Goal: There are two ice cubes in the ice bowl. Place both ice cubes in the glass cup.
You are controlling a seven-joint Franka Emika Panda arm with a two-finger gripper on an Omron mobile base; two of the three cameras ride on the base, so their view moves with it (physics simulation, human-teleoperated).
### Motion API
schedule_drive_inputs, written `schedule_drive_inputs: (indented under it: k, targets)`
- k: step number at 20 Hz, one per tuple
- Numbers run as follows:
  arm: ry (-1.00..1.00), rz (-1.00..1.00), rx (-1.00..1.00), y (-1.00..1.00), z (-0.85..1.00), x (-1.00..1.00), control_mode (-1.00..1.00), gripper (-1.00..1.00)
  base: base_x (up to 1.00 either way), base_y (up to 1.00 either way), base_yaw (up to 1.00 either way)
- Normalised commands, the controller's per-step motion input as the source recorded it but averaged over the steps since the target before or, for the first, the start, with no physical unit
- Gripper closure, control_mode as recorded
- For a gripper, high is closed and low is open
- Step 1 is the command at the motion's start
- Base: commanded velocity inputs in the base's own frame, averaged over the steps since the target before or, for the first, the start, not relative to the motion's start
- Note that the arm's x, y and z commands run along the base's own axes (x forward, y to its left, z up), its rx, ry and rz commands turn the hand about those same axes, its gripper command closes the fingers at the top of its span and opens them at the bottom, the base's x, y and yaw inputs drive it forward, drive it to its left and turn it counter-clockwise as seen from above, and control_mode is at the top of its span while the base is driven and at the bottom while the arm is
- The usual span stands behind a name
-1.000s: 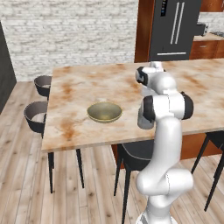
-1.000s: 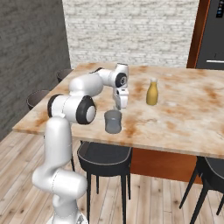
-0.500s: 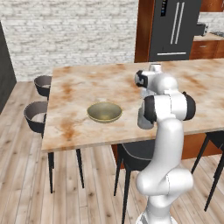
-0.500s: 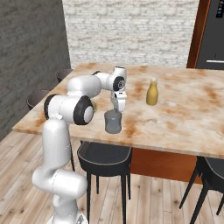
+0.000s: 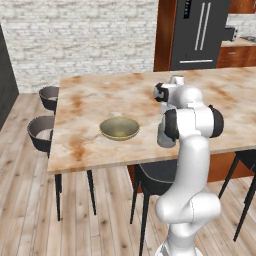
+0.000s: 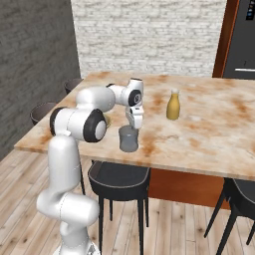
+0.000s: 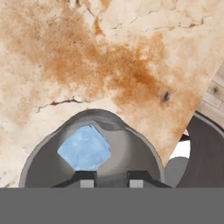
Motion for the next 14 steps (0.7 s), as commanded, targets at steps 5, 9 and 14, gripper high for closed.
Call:
schedule_drive_inputs:
  k: [5, 9, 14]
  targets:
    - [0.00, 0.00, 0.00, 0.15, 0.00, 0.23, -1.00, -1.00, 0.00, 0.00, 0.00]
    - [0.00, 0.00, 0.00, 0.00, 0.00, 0.13, -1.00, -1.00, 0.00, 0.00, 0.00]
    - [-0.08, 0.00, 0.00, 0.00, 0.23, -0.20, -1.00, -1.00, 0.00, 0.00, 0.00]
